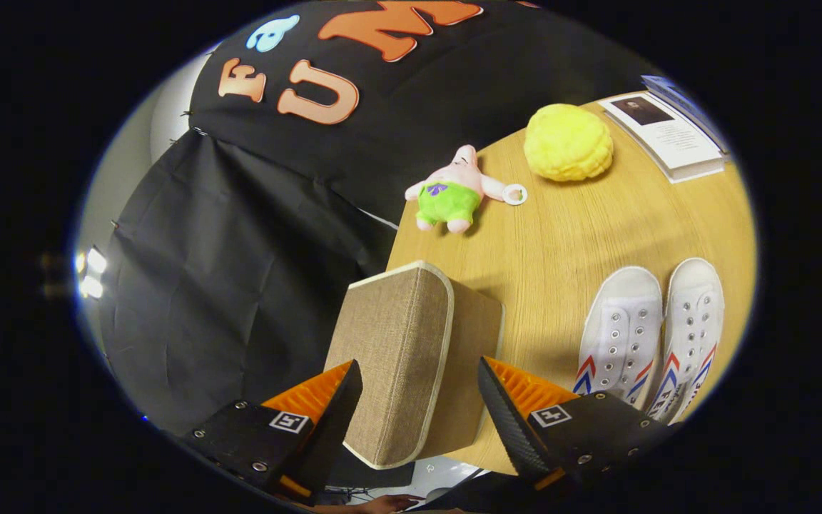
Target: Open the storage box then place both shoes into the box .Put the left shoe in first, then the right shoe, with the right side of both shoes facing outward in a uniform manner.
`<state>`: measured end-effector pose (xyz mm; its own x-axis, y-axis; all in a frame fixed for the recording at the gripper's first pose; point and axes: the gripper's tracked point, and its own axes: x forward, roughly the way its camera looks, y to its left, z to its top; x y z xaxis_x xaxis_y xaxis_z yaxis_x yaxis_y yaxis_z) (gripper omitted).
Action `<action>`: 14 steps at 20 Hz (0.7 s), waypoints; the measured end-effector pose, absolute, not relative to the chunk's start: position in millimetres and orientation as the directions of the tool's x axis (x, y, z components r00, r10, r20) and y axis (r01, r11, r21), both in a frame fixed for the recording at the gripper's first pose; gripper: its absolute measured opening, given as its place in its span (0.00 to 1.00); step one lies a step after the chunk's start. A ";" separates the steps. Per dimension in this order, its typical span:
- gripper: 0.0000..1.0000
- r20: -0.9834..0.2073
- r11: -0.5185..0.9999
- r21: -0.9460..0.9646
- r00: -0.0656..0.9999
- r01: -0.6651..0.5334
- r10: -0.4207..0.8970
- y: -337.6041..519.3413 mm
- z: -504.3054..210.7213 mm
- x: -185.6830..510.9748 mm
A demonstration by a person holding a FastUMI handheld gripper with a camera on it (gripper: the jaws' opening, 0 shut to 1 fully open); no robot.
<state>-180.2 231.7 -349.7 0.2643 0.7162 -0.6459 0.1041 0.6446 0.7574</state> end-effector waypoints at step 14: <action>0.97 -0.497 0.430 0.847 0.182 0.312 0.848 285.3 -386.2 -198.2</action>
<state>-198.2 285.3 -386.2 0.1820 0.8482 -0.4975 0.3117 0.4301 0.8473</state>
